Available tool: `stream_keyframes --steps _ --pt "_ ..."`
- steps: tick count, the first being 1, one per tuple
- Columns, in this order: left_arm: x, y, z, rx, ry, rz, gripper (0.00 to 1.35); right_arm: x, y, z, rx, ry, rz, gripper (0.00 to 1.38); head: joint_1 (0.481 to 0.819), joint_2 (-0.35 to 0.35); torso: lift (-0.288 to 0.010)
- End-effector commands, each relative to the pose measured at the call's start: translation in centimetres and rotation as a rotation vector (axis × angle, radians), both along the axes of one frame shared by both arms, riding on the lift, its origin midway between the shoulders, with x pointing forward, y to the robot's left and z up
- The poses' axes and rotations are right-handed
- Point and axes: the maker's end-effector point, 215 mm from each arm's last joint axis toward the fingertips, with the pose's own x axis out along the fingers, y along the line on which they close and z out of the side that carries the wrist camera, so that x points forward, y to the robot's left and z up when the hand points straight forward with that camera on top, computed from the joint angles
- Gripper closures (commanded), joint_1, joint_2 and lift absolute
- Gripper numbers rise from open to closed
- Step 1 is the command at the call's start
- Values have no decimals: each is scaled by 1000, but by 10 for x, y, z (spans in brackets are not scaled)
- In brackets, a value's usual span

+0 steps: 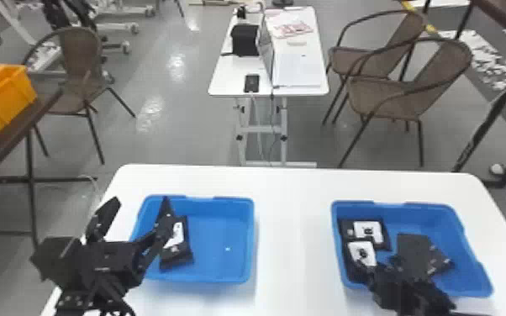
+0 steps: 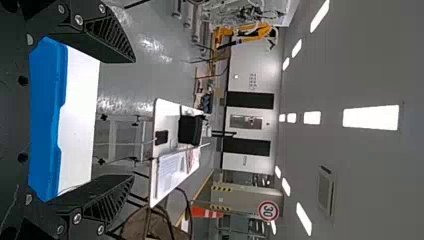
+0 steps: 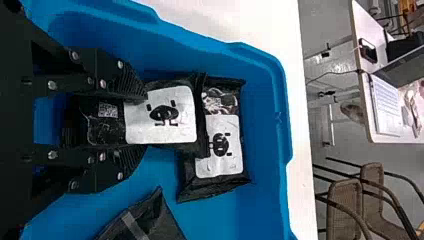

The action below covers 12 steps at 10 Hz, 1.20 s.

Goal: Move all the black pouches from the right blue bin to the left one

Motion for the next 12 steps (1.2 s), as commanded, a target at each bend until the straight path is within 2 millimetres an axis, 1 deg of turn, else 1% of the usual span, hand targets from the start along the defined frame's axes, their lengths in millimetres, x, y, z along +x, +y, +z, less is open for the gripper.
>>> stream_keyframes --steps 1,2,3,4,5,6,7,8,9,10,12 --pt "-1 -1 1 -1 -4 1 208 1 2 11 17 -38 -4 1200 695 71 10" --pt "-1 1 1 2 -6 4 208 -1 -1 18 20 -54 -16 1283 695 72 10" --pt "-1 1 2 2 -8 5 208 -7 -10 19 22 -57 -38 1283 695 73 10" --pt "-1 1 3 2 -11 6 209 -11 -18 25 15 -74 -51 1283 695 68 10" --pt "-1 2 4 2 -14 9 208 -16 -26 39 -12 -101 -48 1283 695 58 10" --pt "-1 3 6 2 -20 10 209 -17 -35 59 -40 -138 -45 1283 695 49 10" --pt "-1 1 3 -7 -8 9 209 -13 -40 89 -53 -193 -33 1283 695 44 10" --pt "2 1 -2 -41 17 11 208 0 -38 126 -56 -264 20 1283 695 33 10" --pt "7 1 -2 -71 23 9 209 18 -21 157 -39 -326 98 1283 695 30 10" --pt "11 -2 0 -102 31 3 208 40 6 186 -13 -387 187 1283 695 42 10" --pt "20 -15 9 -110 16 -32 209 79 65 249 26 -539 367 1283 695 79 10"
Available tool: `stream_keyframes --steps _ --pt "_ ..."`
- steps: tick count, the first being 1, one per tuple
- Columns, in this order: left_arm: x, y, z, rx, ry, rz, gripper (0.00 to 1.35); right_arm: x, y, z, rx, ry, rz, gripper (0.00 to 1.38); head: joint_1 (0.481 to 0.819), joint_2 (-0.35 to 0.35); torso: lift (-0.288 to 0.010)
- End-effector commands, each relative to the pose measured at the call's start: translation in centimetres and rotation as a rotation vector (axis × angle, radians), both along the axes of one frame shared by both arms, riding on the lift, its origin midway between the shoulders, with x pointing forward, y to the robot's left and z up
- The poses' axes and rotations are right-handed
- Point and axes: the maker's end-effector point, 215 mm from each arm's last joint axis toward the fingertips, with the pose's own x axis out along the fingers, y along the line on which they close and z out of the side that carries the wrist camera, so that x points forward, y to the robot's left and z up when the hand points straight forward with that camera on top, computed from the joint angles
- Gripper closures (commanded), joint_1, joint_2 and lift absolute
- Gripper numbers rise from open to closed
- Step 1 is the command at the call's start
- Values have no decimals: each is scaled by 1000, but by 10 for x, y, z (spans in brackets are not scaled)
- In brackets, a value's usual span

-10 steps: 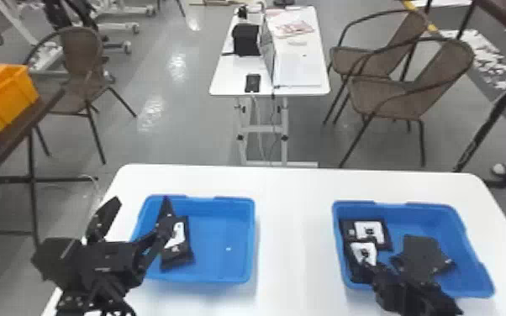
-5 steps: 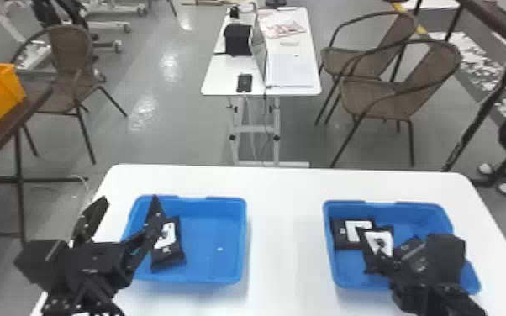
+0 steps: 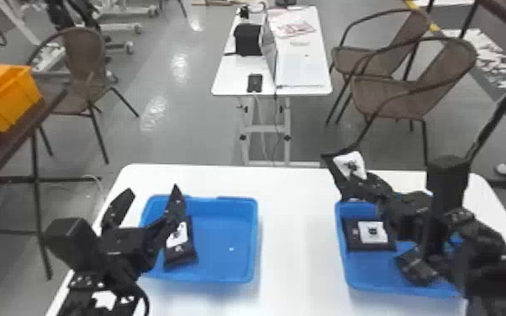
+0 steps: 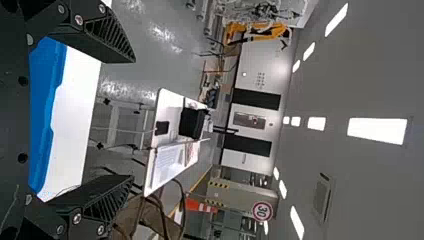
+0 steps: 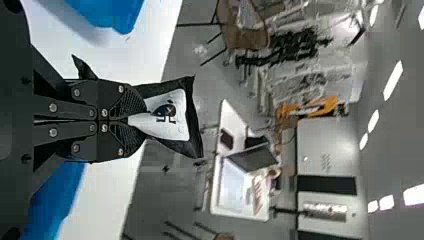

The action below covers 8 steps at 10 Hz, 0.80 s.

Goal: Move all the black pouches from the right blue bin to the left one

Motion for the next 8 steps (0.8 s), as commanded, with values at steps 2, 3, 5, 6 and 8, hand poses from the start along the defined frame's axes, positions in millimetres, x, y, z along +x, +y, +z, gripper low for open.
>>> stream_keyframes --steps 2,3,5,6,8 --pt "16 -20 6 -59 5 -47 209 37 84 38 52 -99 238 1283 695 135 10" --pt "26 -35 7 -123 26 -106 209 39 118 38 58 -98 321 1283 695 162 10" --pt "37 -56 8 -263 69 -191 209 29 182 38 49 -85 485 1283 695 192 10" --pt "41 -62 15 -321 66 -220 209 19 208 35 50 -74 555 1283 695 216 10" --pt "46 -75 24 -397 78 -274 209 3 242 31 57 -52 647 1283 695 258 10"
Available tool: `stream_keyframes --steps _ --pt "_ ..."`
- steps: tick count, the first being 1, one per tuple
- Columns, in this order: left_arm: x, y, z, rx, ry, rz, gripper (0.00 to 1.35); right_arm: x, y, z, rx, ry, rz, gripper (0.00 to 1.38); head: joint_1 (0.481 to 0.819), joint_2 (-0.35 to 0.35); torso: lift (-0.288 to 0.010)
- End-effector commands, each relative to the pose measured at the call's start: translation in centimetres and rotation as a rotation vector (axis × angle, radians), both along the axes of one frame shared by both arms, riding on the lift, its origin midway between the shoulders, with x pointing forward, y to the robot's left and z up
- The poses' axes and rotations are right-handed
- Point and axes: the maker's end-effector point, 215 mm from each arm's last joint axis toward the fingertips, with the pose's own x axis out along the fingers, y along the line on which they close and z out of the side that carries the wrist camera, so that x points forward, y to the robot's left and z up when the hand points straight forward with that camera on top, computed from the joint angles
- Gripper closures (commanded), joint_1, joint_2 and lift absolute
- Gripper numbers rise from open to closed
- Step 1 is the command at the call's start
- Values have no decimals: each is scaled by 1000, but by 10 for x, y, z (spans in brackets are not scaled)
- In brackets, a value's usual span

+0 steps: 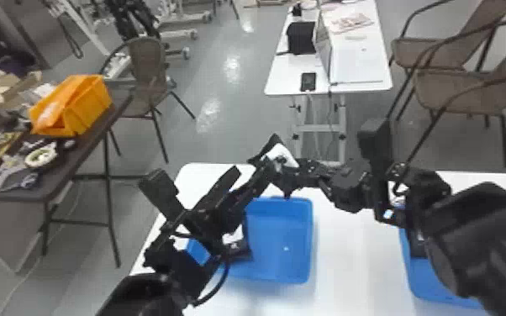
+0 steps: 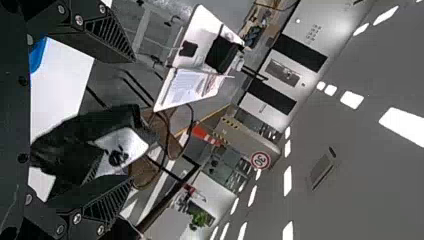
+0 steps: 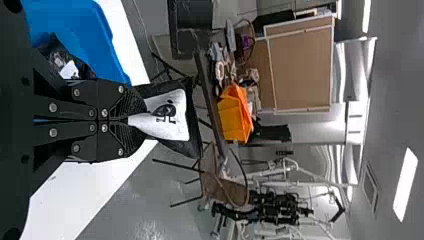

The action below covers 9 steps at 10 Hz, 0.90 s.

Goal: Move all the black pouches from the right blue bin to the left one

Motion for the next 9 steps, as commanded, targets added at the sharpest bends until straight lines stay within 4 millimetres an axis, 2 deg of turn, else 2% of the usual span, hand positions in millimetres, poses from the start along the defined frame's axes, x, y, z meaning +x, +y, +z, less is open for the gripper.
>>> stream_keyframes --steps 1,6,7,9 --pt "5 -12 7 -30 3 -40 209 -7 18 -1 5 9 47 1283 695 267 10" --pt "9 -30 7 -38 11 -87 219 -10 41 8 67 44 91 1283 695 280 10" --pt "11 -27 8 -19 6 -77 325 -11 41 7 66 45 95 1283 695 282 10" --pt "12 -14 16 47 -40 -11 1259 -11 42 6 62 48 98 1283 695 286 10"
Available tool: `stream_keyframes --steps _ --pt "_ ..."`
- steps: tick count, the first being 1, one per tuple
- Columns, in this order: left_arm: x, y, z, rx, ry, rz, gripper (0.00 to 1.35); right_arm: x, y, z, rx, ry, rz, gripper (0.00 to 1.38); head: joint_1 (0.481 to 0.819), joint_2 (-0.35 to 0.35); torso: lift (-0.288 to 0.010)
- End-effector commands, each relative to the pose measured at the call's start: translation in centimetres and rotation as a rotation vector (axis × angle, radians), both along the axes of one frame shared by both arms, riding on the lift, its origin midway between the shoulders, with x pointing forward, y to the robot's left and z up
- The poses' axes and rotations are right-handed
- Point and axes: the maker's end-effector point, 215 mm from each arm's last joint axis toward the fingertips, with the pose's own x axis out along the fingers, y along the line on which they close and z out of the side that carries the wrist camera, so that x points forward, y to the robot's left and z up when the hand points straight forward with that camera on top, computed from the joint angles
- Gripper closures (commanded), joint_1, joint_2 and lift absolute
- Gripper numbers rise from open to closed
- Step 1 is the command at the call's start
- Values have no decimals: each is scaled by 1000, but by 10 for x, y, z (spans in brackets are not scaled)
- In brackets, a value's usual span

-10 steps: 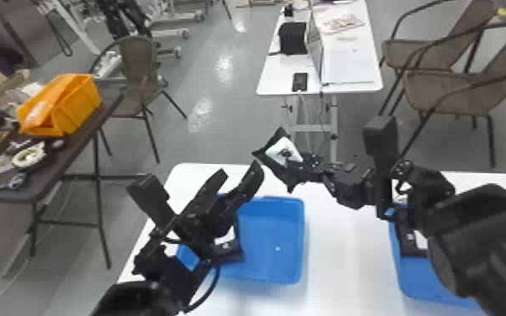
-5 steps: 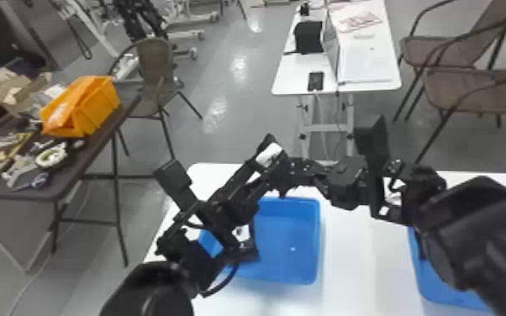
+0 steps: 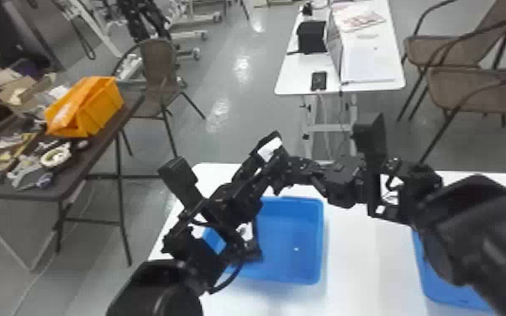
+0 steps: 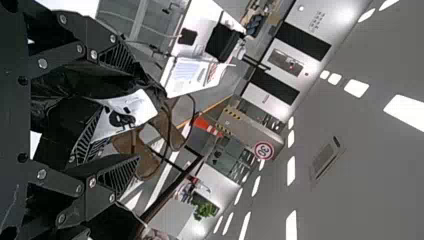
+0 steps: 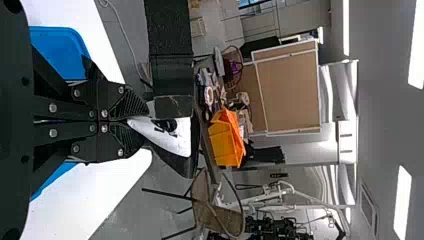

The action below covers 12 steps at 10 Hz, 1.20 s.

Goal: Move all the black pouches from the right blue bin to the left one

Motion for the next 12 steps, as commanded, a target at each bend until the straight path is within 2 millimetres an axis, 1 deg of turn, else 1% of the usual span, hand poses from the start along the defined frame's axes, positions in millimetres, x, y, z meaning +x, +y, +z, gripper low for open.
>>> stream_keyframes --steps 1,3,5,6,7,8,9,10,11,12 --pt "-1 5 3 22 -15 24 1219 1 -1 -1 -5 0 0 1283 695 295 10" --pt "-2 7 4 20 -21 30 1219 1 -1 -4 -6 1 0 1283 695 301 10" --pt "-3 13 9 20 -45 55 1219 2 -1 -6 -7 2 -3 1283 695 303 10" --pt "-5 20 10 29 -60 80 1219 4 -2 -7 3 7 -8 1164 695 306 10" --pt "-6 26 10 37 -68 103 1219 6 -3 -10 8 12 -16 657 695 311 10" --pt "-8 33 7 55 -70 123 1219 11 -9 -11 15 7 -34 173 695 317 10" --pt "-9 44 9 93 -86 150 1219 19 -22 -16 7 6 -71 10 695 319 10" --pt "-11 61 6 156 -92 187 1219 29 -45 -21 1 0 -130 113 695 319 10" --pt "-15 79 -3 256 -88 226 1219 40 -75 -23 -4 -15 -201 180 695 316 10" --pt "-22 100 -25 395 -68 259 1219 49 -113 -21 -32 -53 -292 206 695 305 10"
